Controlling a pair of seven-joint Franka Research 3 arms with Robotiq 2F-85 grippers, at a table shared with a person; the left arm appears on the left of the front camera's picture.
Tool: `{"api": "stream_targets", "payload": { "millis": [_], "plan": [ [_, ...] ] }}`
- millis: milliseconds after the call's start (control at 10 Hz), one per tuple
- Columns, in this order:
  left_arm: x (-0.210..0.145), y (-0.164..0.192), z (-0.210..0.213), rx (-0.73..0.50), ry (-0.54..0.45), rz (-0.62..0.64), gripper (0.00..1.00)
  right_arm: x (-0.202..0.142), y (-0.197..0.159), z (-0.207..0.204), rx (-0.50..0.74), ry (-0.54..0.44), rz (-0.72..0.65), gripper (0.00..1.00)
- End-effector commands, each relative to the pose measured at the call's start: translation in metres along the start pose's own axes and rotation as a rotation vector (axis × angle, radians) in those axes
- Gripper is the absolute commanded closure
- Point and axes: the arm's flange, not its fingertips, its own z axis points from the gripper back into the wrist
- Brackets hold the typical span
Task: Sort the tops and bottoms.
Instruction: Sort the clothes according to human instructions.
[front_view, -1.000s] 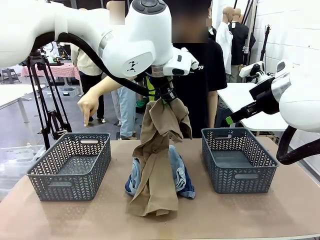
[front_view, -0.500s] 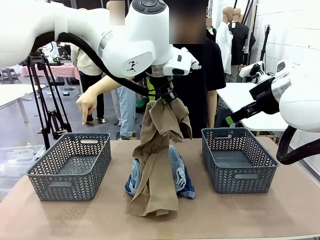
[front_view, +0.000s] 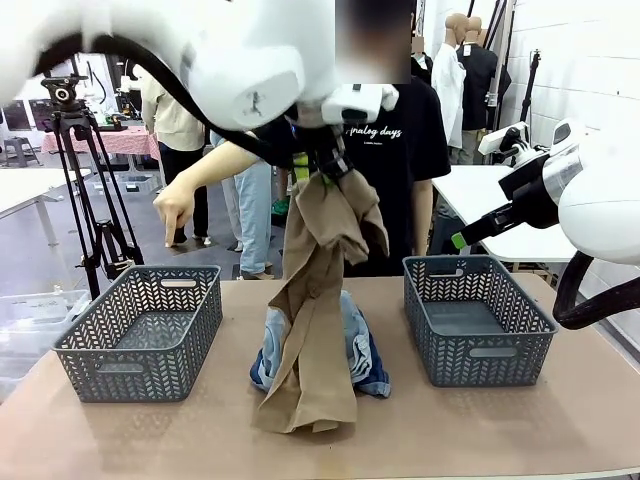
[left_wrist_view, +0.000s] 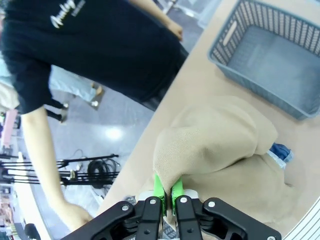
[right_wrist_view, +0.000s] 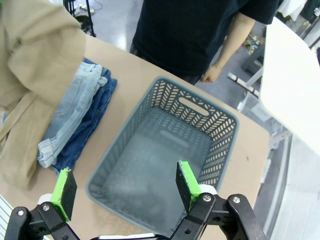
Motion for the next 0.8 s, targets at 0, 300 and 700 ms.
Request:
{"api": "stream_targets", "payload": {
  "millis": [0, 300, 700],
  "plan": [
    [0.0, 0.014, 0.051, 0.081, -0.013, -0.009, 1.0, -0.001, -0.002, -0.002, 0.011, 0.0, 0.003, 0.0],
    [-0.013, 0.057, 0.114, 0.227, 0.057, 0.054, 1.0, -0.001, -0.002, -0.002, 0.011, 0.0, 0.003, 0.0],
    [-0.019, 0.061, 0.123, 0.194, 0.048, 0.071, 1.0, -0.001, -0.002, -0.002, 0.011, 0.0, 0.003, 0.0]
  ]
}}
